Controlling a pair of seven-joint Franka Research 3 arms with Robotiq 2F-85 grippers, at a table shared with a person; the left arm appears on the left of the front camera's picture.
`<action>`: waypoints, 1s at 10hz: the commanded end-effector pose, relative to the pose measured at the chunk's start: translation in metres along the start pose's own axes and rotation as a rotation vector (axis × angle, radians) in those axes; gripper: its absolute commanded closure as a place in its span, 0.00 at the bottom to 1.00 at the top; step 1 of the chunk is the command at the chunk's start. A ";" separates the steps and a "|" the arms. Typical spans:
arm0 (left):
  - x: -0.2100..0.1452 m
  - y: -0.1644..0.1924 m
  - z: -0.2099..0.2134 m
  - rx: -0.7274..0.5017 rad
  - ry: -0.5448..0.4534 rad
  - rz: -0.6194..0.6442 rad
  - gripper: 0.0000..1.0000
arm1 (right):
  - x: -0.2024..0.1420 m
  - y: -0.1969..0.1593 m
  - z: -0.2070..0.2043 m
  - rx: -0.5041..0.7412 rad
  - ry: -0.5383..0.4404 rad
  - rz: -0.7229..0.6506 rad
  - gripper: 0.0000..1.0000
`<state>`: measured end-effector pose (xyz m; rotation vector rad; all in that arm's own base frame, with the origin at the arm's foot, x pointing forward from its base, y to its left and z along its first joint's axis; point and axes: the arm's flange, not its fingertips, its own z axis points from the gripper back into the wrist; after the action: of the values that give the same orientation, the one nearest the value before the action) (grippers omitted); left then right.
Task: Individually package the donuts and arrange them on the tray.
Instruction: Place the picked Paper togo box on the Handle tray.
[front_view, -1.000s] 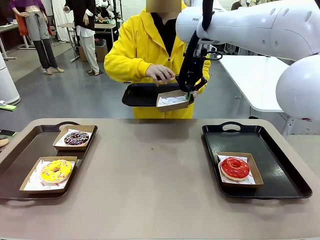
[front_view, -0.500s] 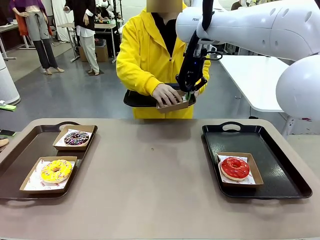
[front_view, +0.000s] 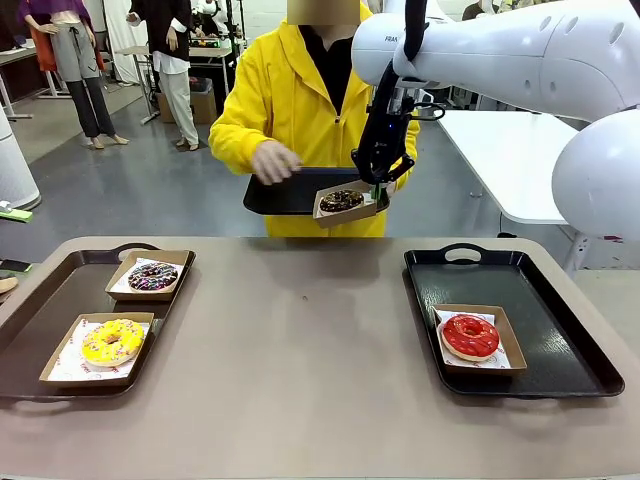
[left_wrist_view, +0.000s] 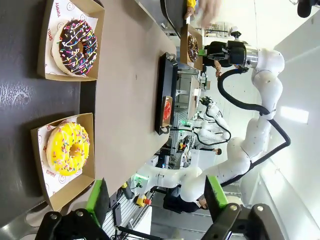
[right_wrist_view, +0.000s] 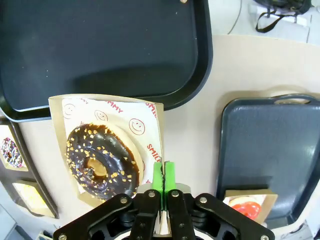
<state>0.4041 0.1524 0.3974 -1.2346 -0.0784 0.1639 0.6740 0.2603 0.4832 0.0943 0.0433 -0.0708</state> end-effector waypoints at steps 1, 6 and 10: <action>-0.001 0.000 0.000 -0.008 0.004 -0.012 0.00 | -0.001 0.000 0.002 0.002 -0.005 0.001 1.00; -0.001 0.000 0.000 -0.008 0.004 -0.012 0.00 | 0.000 0.000 0.000 0.000 0.000 0.000 0.99; -0.001 0.000 0.000 -0.008 0.004 -0.012 0.00 | -0.067 -0.092 0.048 -0.034 -0.019 0.128 0.99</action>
<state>0.4043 0.1525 0.3972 -1.2346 -0.0779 0.1640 0.6456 0.2014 0.5270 0.0651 0.0461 0.0102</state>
